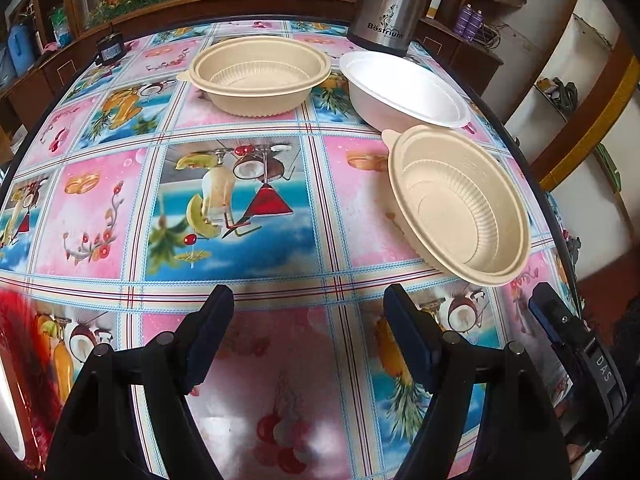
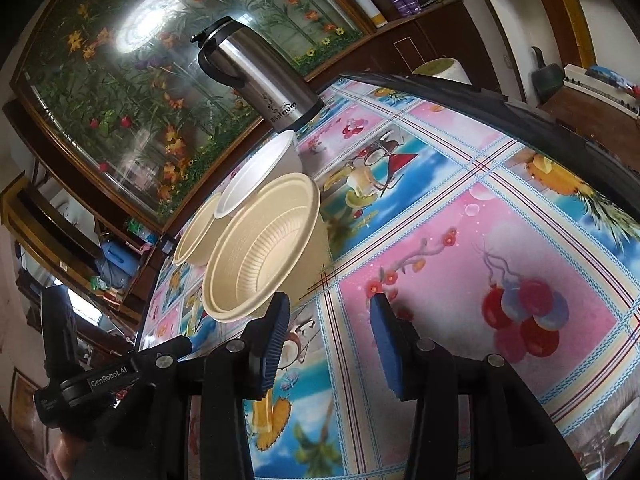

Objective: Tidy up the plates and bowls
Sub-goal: 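Move the right tool to the rim of the large beige bowl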

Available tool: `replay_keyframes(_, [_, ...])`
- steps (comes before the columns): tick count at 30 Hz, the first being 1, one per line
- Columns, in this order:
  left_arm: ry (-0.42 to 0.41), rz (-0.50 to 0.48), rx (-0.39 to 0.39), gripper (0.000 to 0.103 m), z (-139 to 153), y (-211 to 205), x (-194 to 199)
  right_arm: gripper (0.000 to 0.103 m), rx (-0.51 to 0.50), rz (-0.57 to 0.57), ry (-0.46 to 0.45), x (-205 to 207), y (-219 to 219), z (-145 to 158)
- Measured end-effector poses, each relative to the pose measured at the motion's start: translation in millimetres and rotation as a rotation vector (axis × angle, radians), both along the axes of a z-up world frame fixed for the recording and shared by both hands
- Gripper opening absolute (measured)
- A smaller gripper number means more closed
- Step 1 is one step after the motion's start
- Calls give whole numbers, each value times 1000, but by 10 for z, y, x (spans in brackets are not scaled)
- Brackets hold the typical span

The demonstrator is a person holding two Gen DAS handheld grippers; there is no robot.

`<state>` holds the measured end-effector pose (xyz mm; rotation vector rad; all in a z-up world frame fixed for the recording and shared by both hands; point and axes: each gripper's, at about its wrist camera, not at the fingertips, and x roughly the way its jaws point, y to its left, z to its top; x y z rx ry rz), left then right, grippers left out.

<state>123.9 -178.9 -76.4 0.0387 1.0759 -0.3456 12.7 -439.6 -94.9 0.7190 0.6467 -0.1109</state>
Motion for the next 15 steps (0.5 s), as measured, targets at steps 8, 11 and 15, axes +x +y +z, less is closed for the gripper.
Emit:
replay_keyframes(8, [-6, -6, -2, 77, 13, -65, 66, 48, 7, 3, 10, 10, -4, -37])
replay_keyframes(11, [-11, -9, -5, 77, 27, -87, 91, 48, 9, 4, 12, 17, -2, -43])
replay_keyframes(15, [-14, -13, -8, 77, 26, -121, 106, 48, 14, 4, 14, 25, -8, -64])
